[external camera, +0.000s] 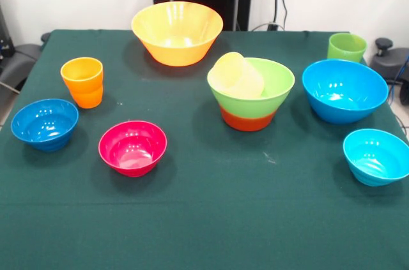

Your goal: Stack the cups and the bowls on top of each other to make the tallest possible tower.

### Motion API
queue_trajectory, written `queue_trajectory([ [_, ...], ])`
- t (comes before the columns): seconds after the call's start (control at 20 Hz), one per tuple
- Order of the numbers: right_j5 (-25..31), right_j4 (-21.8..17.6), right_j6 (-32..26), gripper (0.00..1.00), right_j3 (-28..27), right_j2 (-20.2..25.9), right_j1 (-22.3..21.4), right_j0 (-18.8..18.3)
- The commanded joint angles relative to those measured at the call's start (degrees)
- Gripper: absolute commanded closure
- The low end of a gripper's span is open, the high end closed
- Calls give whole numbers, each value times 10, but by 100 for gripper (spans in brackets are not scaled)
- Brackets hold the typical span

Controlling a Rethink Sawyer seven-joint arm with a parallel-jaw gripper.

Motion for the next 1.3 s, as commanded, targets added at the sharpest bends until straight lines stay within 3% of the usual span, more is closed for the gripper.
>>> queue_trajectory([
  [0.05, -38, 54, -103, 0, -104, 64, 63, 2],
  [0.75, -108, 116, -120, 0, -142, 59, 129, -14],
  [1.15, -91, 100, -94, 0, -155, 60, 137, 3],
  [1.3, -74, 66, -80, 0, -152, 53, 121, 5],
])
